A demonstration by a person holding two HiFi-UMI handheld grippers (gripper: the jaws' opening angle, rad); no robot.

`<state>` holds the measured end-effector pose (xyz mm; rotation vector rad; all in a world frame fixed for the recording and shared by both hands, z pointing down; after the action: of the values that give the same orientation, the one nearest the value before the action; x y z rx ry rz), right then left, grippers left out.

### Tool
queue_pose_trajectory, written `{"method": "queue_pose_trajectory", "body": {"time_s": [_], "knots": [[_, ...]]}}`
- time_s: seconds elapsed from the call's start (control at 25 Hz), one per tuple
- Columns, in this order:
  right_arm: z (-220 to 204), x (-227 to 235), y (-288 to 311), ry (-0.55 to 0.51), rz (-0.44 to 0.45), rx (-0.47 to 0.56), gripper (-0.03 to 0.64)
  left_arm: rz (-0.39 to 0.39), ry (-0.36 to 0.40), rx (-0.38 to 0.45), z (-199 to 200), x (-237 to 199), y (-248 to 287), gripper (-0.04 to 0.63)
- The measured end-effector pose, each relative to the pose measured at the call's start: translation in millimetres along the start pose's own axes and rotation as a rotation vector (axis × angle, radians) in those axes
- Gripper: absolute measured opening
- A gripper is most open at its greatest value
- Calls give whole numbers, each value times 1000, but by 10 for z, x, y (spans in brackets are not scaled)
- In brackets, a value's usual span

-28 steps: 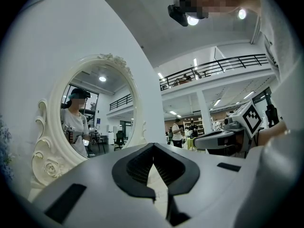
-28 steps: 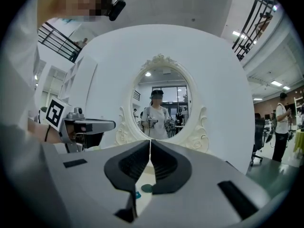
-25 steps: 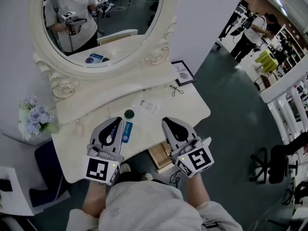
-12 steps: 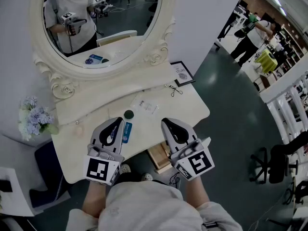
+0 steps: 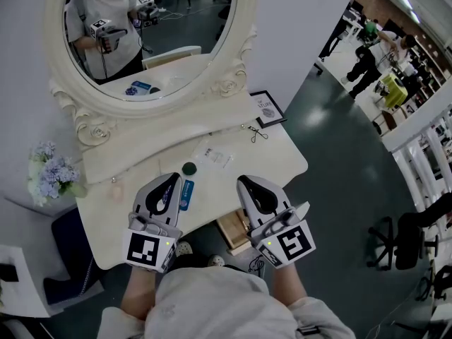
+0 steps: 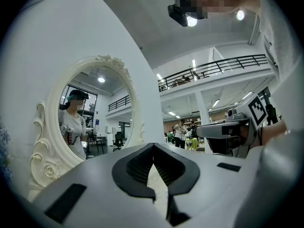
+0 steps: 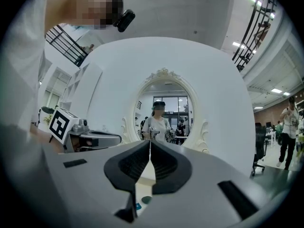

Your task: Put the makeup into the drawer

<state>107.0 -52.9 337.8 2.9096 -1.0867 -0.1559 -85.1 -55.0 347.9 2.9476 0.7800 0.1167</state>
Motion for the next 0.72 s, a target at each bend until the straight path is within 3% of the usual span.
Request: {"method": "queue_pose_trajectory", "body": {"time_s": [0.2, 0.44, 0.64, 0.72], "knots": [[-13, -6, -11, 6, 6, -1, 23, -2, 1, -11, -5, 17, -4, 15], [-28, 0, -31, 16, 7, -2, 23, 14, 2, 64, 79, 26, 11, 15], [-33, 10, -31, 15, 6, 1, 23, 2, 7, 8, 16, 43, 7, 15], [-32, 14, -31, 16, 6, 3, 23, 4, 11, 27, 38, 44, 14, 15]]}}
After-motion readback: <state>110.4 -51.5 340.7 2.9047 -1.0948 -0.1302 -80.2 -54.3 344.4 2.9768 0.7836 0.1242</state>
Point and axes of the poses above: the fingertips, and each gripper's own axes: y forward along the fingers, x to its right, z out of its top, the point moved 5 cm from there along -y, backward along the fingers, and after that the axes turned 7 degrees about -x, right-handed, at the moved point
